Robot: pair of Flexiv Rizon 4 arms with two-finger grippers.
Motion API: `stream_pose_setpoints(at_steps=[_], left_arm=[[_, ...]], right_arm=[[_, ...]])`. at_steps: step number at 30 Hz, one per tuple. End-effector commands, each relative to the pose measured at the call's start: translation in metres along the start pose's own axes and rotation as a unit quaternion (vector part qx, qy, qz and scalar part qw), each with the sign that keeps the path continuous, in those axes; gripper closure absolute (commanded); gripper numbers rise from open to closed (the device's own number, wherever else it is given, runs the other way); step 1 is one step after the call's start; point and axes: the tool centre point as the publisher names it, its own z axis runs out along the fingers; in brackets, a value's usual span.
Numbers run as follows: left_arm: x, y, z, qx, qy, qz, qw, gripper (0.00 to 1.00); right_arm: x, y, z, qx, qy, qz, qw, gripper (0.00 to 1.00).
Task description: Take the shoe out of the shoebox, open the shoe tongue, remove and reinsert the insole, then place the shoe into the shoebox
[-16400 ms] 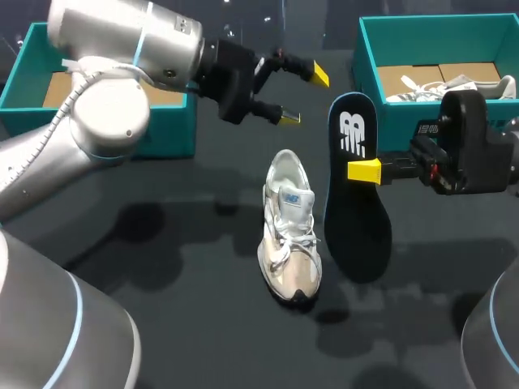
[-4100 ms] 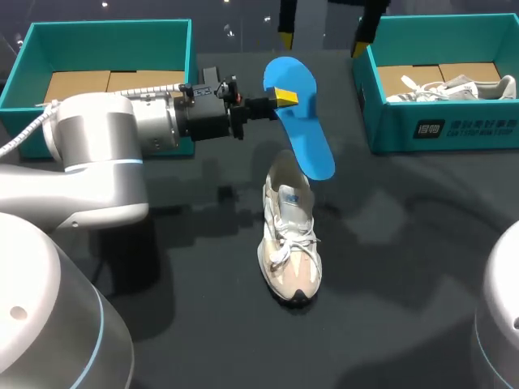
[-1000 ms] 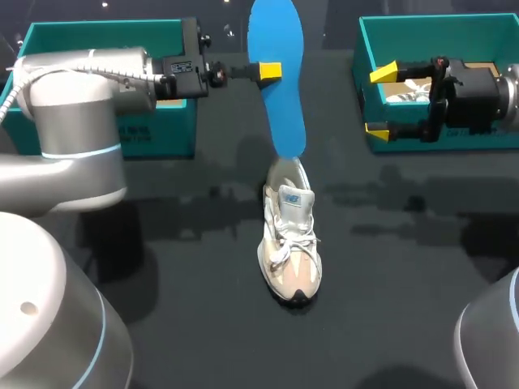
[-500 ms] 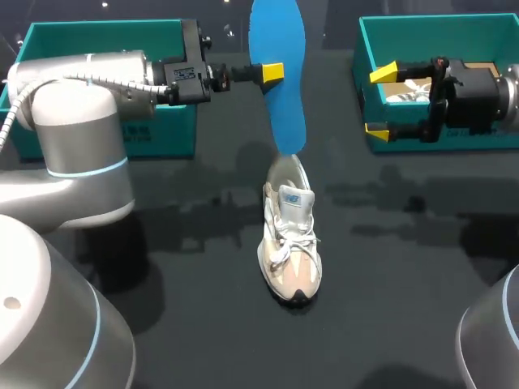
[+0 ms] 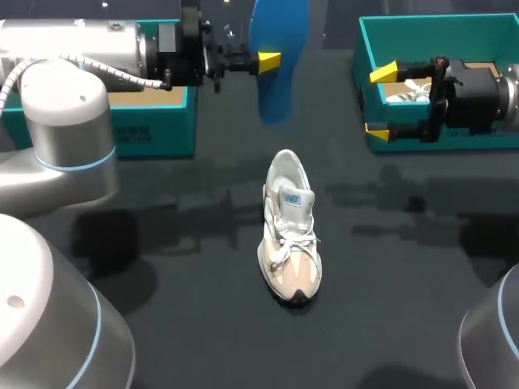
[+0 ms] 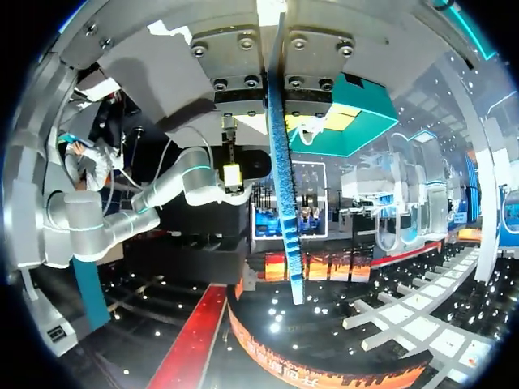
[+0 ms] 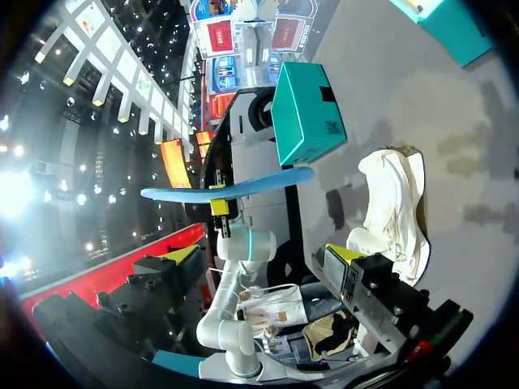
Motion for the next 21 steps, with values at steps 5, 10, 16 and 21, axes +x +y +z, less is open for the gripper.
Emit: stream_pose_setpoints(at_steps=[5, 10, 16, 21], left_arm=[[0.0188, 0.0085, -0.0078, 0.01, 0.003, 0.349, 0.937, 1.0], [0.0188, 0.0085, -0.0078, 0.01, 0.003, 0.349, 0.937, 1.0], [0.0188, 0.0085, -0.0078, 0.01, 0.003, 0.349, 0.937, 1.0], [0.0188, 0.0085, -0.0078, 0.01, 0.003, 0.349, 0.937, 1.0]], right_arm=[[-0.0001, -0.0001, 0.0012, -0.001, -0.001, 0.0, 1.0, 0.0], [-0.0001, -0.0001, 0.0012, -0.001, -0.001, 0.0, 1.0, 0.0], [-0.0001, -0.0001, 0.0012, -0.001, -0.001, 0.0, 1.0, 0.0], [-0.0001, -0.0001, 0.0012, -0.001, -0.001, 0.0, 1.0, 0.0]])
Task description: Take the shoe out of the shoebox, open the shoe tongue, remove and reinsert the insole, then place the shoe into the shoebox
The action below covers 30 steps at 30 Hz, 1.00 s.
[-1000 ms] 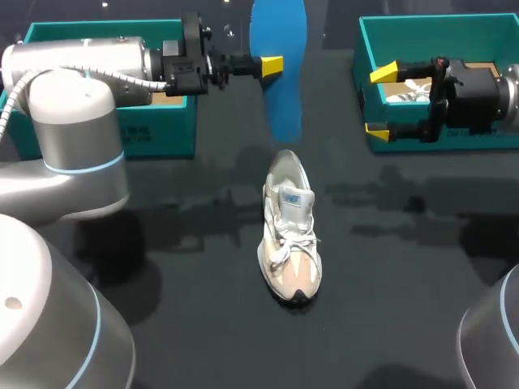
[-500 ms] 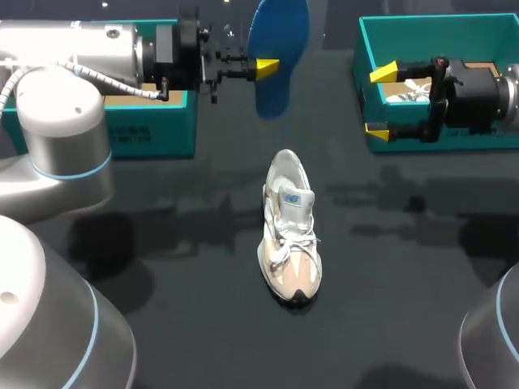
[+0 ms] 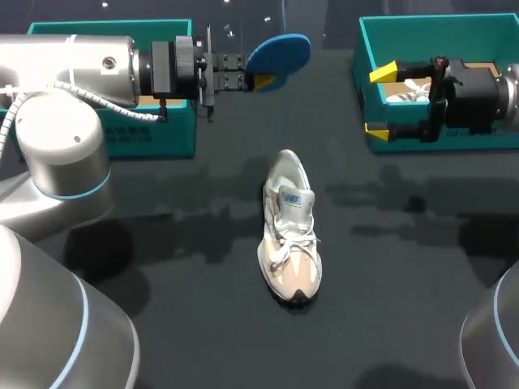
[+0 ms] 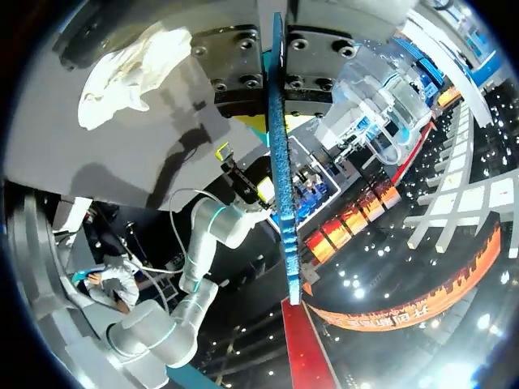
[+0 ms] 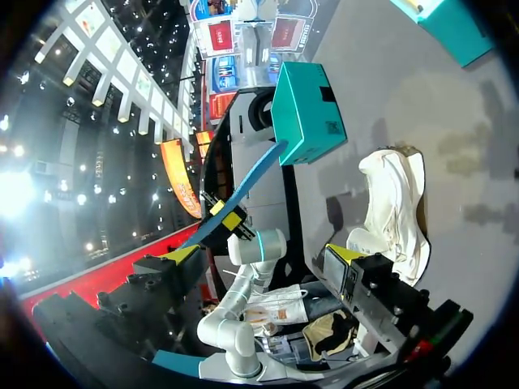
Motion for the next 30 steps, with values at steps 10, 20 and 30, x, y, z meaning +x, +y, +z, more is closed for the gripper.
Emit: stream_pose_setpoints(at_steps=[10, 20, 30], left_arm=[[0.0012, -0.0049, 0.0023, -0.007, 0.007, 0.215, 0.977, 1.0], [0.0008, -0.0026, 0.0037, -0.024, -0.009, 0.338, 0.941, 1.0], [0.0008, -0.0026, 0.0037, -0.024, -0.009, 0.338, 0.941, 1.0]], right_arm=[[-0.0001, -0.0006, 0.0007, -0.001, -0.001, 0.0, 1.0, 0.0], [-0.0001, -0.0006, 0.0007, -0.001, -0.001, 0.0, 1.0, 0.0], [-0.0001, -0.0006, 0.0007, -0.001, -0.001, 0.0, 1.0, 0.0]])
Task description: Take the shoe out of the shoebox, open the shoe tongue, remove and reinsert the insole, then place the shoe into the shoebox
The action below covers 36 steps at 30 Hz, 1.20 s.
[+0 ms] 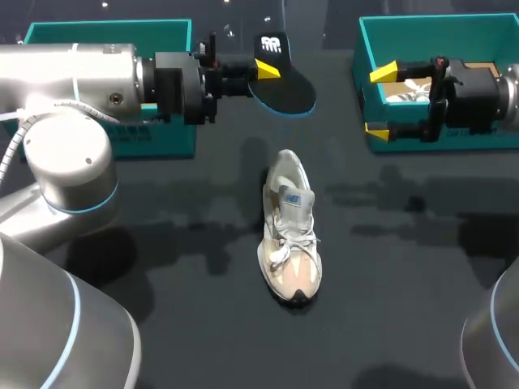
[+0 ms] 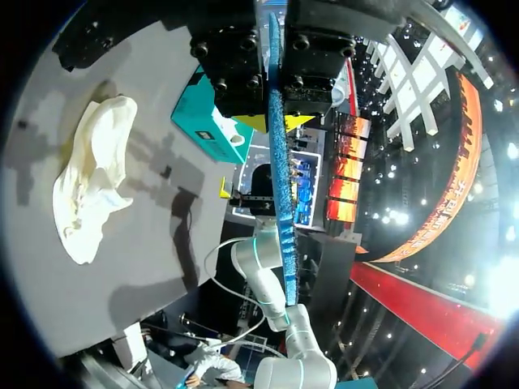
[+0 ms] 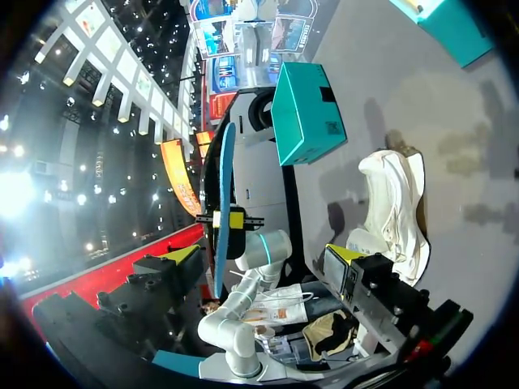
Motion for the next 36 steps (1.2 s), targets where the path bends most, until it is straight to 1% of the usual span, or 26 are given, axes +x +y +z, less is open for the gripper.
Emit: stream_pose_setpoints(at_steps=[1, 4, 6, 8, 12, 14, 20, 25, 28, 30, 31, 33, 35, 36], left_arm=[[0.001, 0.0, 0.002, 0.001, -0.003, 0.028, 1.0, 1.0], [0.003, 0.003, 0.008, 0.009, 0.001, 0.066, 0.998, 1.0], [0.003, 0.007, 0.012, 0.012, 0.006, 0.081, 0.997, 1.0], [0.003, 0.01, 0.015, 0.012, 0.005, 0.087, 0.996, 1.0], [0.005, 0.016, 0.023, 0.021, 0.007, 0.095, 0.995, 1.0], [0.007, 0.017, 0.027, 0.025, 0.009, 0.1, 0.995, 1.0], [0.01, 0.015, 0.037, 0.027, 0.01, 0.119, 0.992, 1.0], [0.014, 0.017, 0.044, 0.02, 0.003, 0.121, 0.992, 1.0], [0.015, 0.016, 0.047, 0.026, 0.004, 0.123, 0.992, 1.0], [0.015, 0.015, 0.048, 0.028, 0.004, 0.124, 0.992, 1.0], [0.015, 0.015, 0.049, 0.029, 0.003, 0.124, 0.992, 1.0], [0.014, 0.015, 0.05, 0.03, 0.002, 0.125, 0.992, 1.0], [0.014, 0.016, 0.051, 0.03, 0.0, 0.126, 0.992, 1.0], [0.014, 0.016, 0.052, 0.03, 0.0, 0.126, 0.992, 1.0]], right_arm=[[0.0, -0.001, 0.001, -0.001, -0.002, 0.001, 1.0, 0.0], [0.0, -0.001, 0.001, -0.001, -0.002, 0.001, 1.0, 0.0], [0.004, 0.0, 0.007, 0.007, -0.003, -0.004, 1.0, 0.0], [0.004, -0.002, 0.014, 0.017, 0.006, -0.019, 1.0, 0.0], [0.004, -0.006, 0.026, 0.024, 0.026, -0.048, 0.998, 0.0], [0.004, -0.007, 0.032, 0.026, 0.028, -0.055, 0.998, 0.0], [0.005, -0.009, 0.049, 0.019, 0.021, -0.074, 0.997, 0.0], [0.009, -0.009, 0.061, 0.014, 0.017, -0.088, 0.996, 0.0], [0.011, -0.011, 0.068, 0.016, 0.016, -0.097, 0.995, 0.0], [0.012, -0.011, 0.071, 0.016, 0.013, -0.102, 0.995, 0.07], [0.013, -0.011, 0.073, 0.017, 0.012, -0.104, 0.994, 0.16], [0.013, -0.01, 0.077, 0.024, 0.014, -0.107, 0.994, 0.21], [0.014, -0.01, 0.082, 0.029, 0.011, -0.109, 0.994, 0.34], [0.014, -0.01, 0.084, 0.031, 0.01, -0.11, 0.993, 0.44]])
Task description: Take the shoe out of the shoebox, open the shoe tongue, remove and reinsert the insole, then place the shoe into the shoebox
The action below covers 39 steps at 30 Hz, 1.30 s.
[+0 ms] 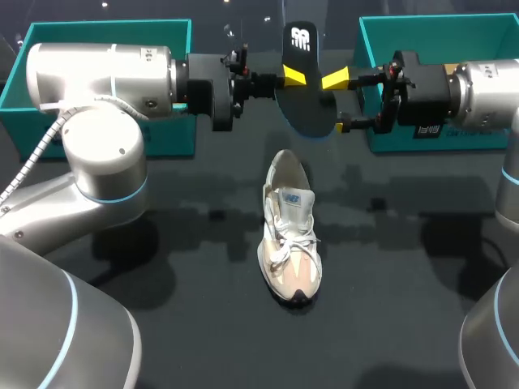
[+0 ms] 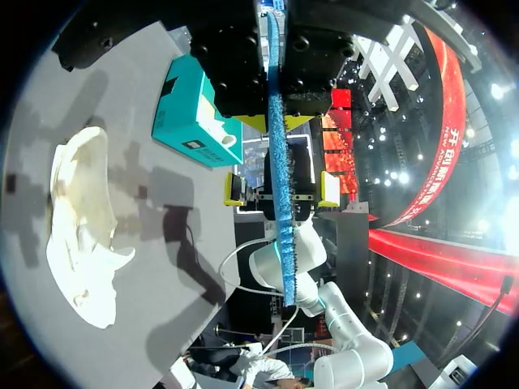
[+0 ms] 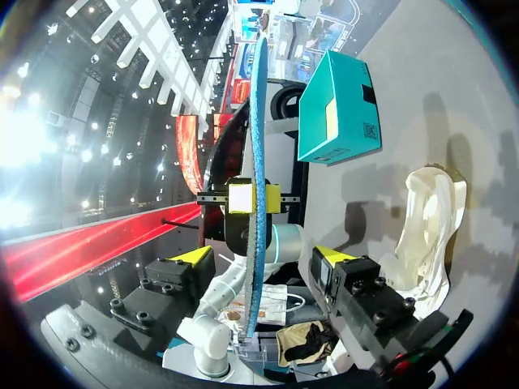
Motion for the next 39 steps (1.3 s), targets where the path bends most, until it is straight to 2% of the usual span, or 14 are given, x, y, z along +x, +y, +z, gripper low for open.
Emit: stream_pose_setpoints(at_steps=[1, 9, 17, 20, 21, 22, 23, 28, 29, 30, 31, 36, 39], left_arm=[[0.001, 0.002, 0.006, 0.0, -0.002, 0.002, 1.0, 1.0], [0.003, 0.003, 0.009, 0.004, -0.002, 0.006, 1.0, 1.0], [0.003, 0.003, 0.01, 0.005, 0.001, 0.011, 1.0, 1.0], [0.003, 0.004, 0.01, 0.005, 0.001, 0.012, 1.0, 1.0], [0.003, 0.004, 0.011, 0.005, 0.001, 0.013, 1.0, 1.0], [0.004, 0.004, 0.011, 0.005, 0.001, 0.013, 1.0, 1.0], [0.004, 0.004, 0.011, 0.006, 0.002, 0.014, 1.0, 1.0], [0.005, 0.003, 0.01, 0.008, 0.002, 0.012, 1.0, 1.0], [0.005, 0.002, 0.009, 0.008, 0.003, 0.01, 1.0, 0.73], [0.005, 0.002, 0.008, 0.008, 0.004, 0.009, 1.0, 0.32], [0.005, 0.001, 0.005, 0.008, 0.004, 0.005, 1.0, 0.0], [0.008, -0.002, -0.021, 0.0, 0.027, -0.026, 0.999, 0.0], [0.012, -0.004, -0.044, 0.014, 0.041, -0.075, 0.996, 0.0]], right_arm=[[-0.001, 0.005, 0.011, 0.009, -0.004, -0.002, 1.0, 0.49], [0.0, 0.005, 0.021, 0.017, -0.002, -0.006, 1.0, 0.54], [-0.001, 0.006, 0.024, 0.021, 0.0, -0.004, 1.0, 0.65], [-0.001, 0.005, 0.024, 0.019, 0.0, -0.002, 1.0, 0.72], [-0.001, 0.005, 0.023, 0.018, 0.0, -0.001, 1.0, 0.78], [-0.001, 0.005, 0.023, 0.018, 0.0, -0.001, 1.0, 0.94], [-0.001, 0.005, 0.023, 0.017, 0.0, -0.001, 1.0, 1.0], [-0.003, 0.006, 0.021, 0.015, 0.004, 0.0, 1.0, 1.0], [-0.003, 0.006, 0.021, 0.015, 0.005, 0.0, 1.0, 1.0], [-0.004, 0.006, 0.02, 0.015, 0.006, 0.0, 1.0, 1.0], [-0.004, 0.006, 0.019, 0.014, 0.008, 0.0, 1.0, 1.0], [-0.008, 0.008, 0.01, 0.009, 0.009, 0.0, 1.0, 1.0], [-0.01, 0.01, 0.005, 0.006, 0.006, -0.001, 1.0, 1.0]])
